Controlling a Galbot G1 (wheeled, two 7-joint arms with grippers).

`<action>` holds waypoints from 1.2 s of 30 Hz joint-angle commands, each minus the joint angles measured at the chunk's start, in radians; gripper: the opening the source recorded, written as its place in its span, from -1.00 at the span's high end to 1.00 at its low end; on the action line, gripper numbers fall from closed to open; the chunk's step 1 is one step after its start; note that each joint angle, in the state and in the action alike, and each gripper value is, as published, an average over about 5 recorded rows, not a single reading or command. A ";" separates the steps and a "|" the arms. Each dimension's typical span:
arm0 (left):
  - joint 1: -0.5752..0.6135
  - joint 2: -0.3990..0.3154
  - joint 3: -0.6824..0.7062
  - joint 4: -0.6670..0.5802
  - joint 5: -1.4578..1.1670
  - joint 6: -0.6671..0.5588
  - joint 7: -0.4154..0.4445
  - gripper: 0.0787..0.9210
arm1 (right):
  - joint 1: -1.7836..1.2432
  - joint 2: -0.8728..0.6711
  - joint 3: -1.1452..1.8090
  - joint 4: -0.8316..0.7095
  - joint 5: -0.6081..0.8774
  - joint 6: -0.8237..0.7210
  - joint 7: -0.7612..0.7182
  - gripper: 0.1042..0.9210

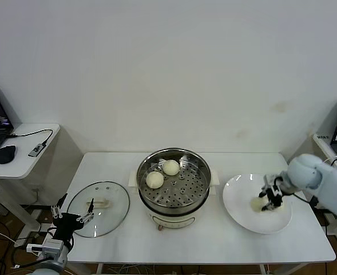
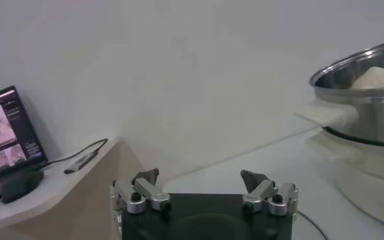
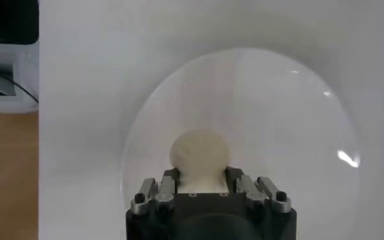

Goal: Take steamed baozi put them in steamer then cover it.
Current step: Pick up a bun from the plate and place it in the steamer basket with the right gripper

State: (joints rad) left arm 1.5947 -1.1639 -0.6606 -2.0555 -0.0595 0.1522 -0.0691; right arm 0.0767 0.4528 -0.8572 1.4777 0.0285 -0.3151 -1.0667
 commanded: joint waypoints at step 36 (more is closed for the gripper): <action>0.003 -0.014 -0.038 0.013 -0.004 -0.010 -0.006 -0.77 | 0.533 0.642 -0.508 0.010 0.124 0.414 0.091 0.09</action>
State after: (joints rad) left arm 1.5967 -1.1748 -0.6954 -2.0452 -0.0649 0.1434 -0.0742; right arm 0.6013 0.9609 -1.2907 1.5033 0.2515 -0.0784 -0.9864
